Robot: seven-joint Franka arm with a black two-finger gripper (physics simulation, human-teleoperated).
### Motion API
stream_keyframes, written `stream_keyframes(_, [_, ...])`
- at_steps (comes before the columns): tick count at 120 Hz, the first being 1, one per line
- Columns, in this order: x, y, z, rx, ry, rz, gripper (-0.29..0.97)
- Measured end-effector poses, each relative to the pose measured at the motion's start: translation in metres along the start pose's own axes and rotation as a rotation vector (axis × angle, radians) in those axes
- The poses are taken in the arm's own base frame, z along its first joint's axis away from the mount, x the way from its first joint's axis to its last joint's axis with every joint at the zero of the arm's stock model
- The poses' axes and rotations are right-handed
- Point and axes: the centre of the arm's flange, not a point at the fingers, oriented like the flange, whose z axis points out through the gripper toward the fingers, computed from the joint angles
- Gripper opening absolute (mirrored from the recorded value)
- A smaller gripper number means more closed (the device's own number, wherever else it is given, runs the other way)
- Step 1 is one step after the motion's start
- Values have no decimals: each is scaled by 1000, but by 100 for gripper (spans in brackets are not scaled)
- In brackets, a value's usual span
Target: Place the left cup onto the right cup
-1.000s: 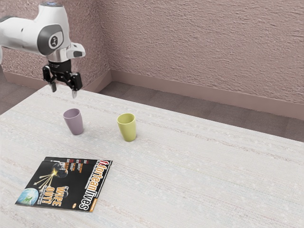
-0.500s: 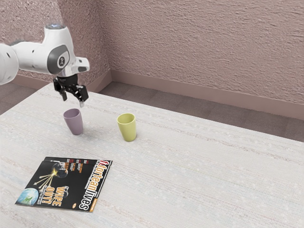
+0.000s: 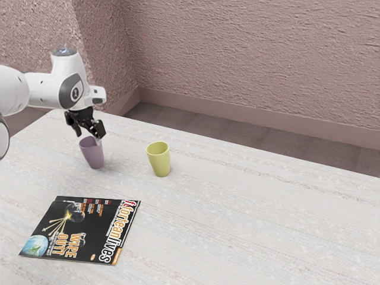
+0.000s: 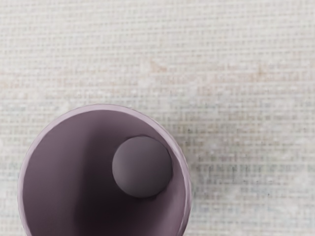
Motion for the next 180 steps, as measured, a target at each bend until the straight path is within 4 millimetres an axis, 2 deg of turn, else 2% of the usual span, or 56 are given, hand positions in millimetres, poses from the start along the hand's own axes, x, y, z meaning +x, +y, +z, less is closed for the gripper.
stream_keyframes(44, [9, 8, 35, -13, -2, 48, 68])
stream_keyframes(104, [24, 13, 41, -9, 20, 89, 68])
stream_keyframes(140, [20, 11, 59, -36, 1, 76, 66])
stream_keyframes(152, [19, 11, 63, -42, -1, 73, 59])
stream_keyframes(180, [19, 8, 63, -41, 1, 72, 22])
